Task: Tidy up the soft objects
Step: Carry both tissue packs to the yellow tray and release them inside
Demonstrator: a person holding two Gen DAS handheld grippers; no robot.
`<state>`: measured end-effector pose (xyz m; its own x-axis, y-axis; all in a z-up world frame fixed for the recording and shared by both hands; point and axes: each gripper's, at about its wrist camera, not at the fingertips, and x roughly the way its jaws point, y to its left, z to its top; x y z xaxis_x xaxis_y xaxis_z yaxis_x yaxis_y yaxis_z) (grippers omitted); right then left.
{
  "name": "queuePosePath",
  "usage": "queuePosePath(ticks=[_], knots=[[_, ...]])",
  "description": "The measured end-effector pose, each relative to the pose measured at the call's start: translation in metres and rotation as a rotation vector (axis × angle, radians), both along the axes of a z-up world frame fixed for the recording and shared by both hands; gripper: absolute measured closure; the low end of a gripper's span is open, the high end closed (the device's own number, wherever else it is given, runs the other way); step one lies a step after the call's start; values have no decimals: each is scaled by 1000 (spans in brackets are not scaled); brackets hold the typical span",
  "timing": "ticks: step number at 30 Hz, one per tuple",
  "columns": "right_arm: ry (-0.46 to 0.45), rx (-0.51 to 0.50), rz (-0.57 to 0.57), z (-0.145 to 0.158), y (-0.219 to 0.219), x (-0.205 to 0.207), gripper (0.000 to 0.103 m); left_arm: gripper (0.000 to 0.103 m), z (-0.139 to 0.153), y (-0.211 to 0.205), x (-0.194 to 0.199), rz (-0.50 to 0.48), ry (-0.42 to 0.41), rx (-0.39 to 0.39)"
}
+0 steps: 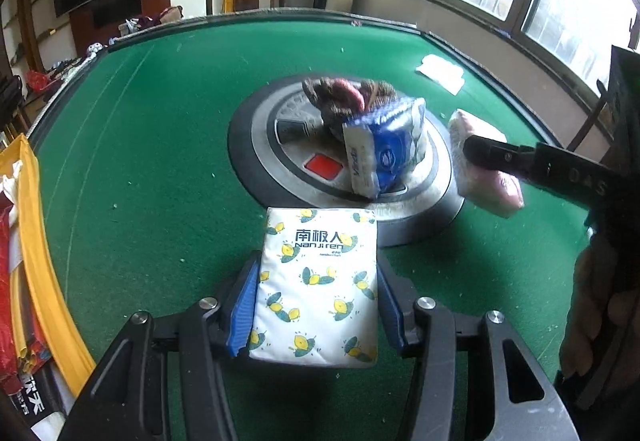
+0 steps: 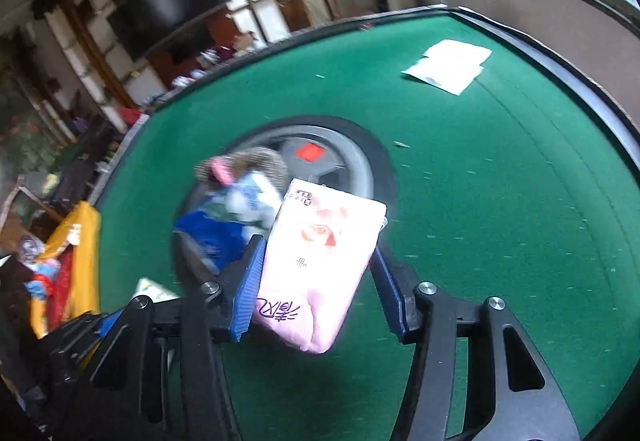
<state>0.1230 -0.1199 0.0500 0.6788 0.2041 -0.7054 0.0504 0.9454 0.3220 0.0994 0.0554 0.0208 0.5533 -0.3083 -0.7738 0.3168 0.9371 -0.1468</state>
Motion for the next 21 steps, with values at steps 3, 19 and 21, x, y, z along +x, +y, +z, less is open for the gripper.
queuePosePath(ticks=[3, 19, 21], knots=[[-45, 13, 40, 6, 10, -6, 50, 50, 7, 4, -2, 7, -20, -17], [-130, -2, 137, 13, 40, -12, 50, 50, 41, 27, -9, 138, -176, -14], [-135, -3, 144, 14, 43, -14, 50, 50, 43, 31, -9, 158, -193, -9]])
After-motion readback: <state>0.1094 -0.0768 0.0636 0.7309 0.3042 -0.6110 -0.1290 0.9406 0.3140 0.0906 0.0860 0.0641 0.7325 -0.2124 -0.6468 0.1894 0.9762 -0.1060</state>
